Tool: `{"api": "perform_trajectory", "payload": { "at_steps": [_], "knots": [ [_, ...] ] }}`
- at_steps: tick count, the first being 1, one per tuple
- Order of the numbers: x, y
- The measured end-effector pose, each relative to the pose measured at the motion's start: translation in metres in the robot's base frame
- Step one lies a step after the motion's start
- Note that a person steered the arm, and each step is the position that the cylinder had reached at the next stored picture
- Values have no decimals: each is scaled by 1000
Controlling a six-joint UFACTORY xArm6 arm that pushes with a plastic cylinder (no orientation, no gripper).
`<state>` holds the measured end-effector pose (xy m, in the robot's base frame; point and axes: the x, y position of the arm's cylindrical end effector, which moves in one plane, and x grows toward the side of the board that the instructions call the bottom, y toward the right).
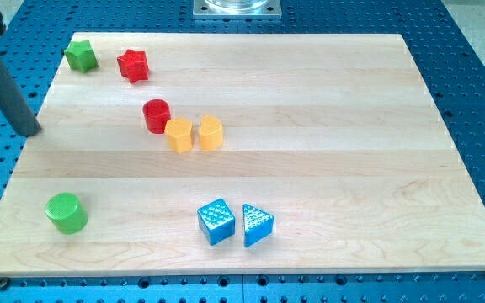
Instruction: Move green star towards green circle
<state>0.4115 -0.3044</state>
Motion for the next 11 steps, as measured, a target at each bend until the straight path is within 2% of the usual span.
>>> {"api": "perform_trajectory", "payload": {
  "at_steps": [2, 3, 4, 5, 6, 7, 8, 9, 10, 11],
  "knots": [
    [-105, 60],
    [-136, 135],
    [-148, 167],
    [-195, 93],
    [-184, 45],
    [-118, 69],
    [-156, 86],
    [-142, 41],
    [-61, 49],
    [-33, 73]
  ]
}}
